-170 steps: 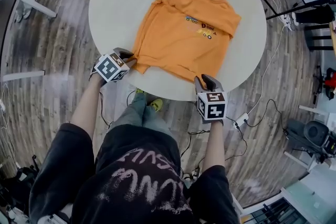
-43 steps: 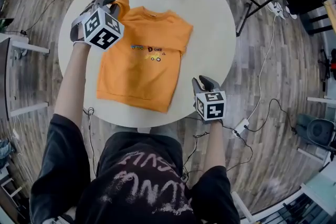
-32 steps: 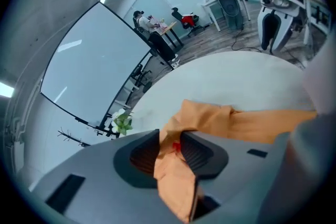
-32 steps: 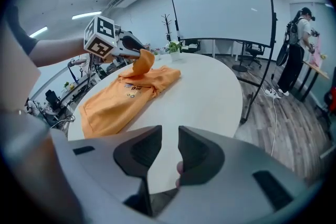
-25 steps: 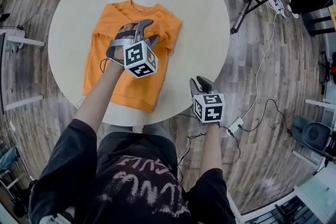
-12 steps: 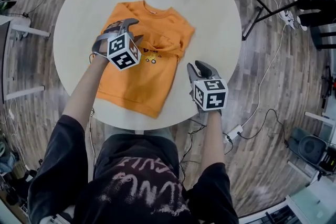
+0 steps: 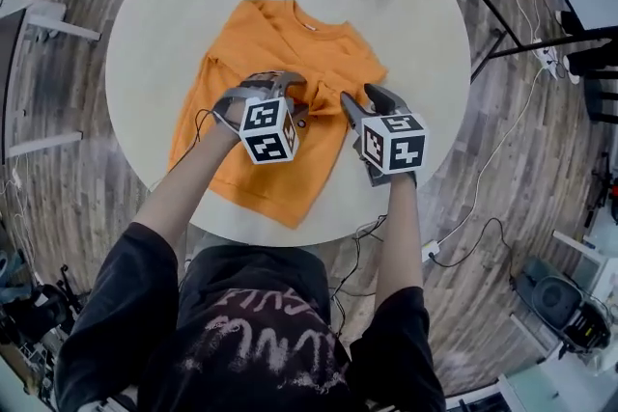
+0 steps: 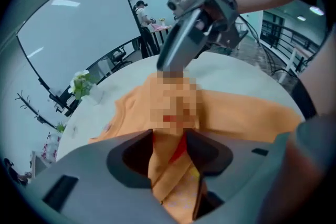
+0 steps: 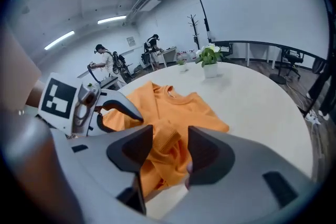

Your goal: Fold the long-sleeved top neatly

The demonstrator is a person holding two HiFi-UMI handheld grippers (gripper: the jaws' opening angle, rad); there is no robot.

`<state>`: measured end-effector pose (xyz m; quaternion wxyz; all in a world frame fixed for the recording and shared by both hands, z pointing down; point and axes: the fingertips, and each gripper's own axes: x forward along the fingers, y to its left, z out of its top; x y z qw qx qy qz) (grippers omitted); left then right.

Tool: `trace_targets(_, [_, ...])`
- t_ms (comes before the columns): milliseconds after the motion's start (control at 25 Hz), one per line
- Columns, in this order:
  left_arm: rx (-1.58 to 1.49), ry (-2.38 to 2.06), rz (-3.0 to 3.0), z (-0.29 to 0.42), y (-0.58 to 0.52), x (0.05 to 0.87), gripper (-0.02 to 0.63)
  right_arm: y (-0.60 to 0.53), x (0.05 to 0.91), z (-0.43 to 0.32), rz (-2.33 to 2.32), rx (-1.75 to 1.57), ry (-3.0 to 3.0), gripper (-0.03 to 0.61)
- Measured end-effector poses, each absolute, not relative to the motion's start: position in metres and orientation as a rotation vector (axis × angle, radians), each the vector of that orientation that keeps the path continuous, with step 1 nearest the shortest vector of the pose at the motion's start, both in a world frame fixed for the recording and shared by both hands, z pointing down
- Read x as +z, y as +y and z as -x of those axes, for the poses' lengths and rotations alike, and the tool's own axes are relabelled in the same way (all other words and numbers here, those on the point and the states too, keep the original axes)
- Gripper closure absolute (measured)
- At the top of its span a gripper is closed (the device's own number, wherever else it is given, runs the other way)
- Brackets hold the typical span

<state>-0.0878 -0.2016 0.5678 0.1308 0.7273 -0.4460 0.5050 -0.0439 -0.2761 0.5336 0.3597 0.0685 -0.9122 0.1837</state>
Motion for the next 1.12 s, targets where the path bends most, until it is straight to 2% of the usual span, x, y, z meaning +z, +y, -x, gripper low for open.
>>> trace_targets(80, [1.478, -1.261, -2.150, 0.074, -0.196, 0.570, 0.407, -0.273, 0.539, 0.049, -0.148, 0.447, -2.325, 0.369])
trace_targets(120, [1.488, -1.244, -2.160, 0.072, -0.193, 0.571, 0.407, -0.270, 0.541, 0.051, -0.126, 0.425, -2.309, 0.396])
trace_targets(240, [1.489, -1.203, -2.153, 0.080, -0.186, 0.573, 0.399, -0.260, 0.545, 0.048, -0.067, 0.346, -2.286, 0.553])
trace_targets(480, [1.442, -1.298, -2.111, 0.124, -0.199, 0.548, 0.399, -0.271, 0.525, 0.046, -0.057, 0.291, -2.358, 0.557])
trace_targets(760, [1.372, -1.514, -2.048, 0.165, -0.219, 0.508, 0.399, -0.320, 0.394, 0.074, -0.151, 0.147, -2.753, 0.557])
trace_targets(840, [1.373, -1.522, -2.027, 0.172, -0.217, 0.509, 0.399, -0.314, 0.412, 0.058, -0.114, 0.183, -2.722, 0.557])
trace_targets(1040, [1.473, -1.386, -1.988, 0.163, -0.187, 0.541, 0.397, -0.278, 0.542, -0.008, -0.038, 0.308, -2.373, 0.551])
trace_targets(1120, [1.497, -1.331, -1.987, 0.159, -0.178, 0.552, 0.397, -0.262, 0.559, -0.024, 0.003, 0.351, -2.319, 0.543])
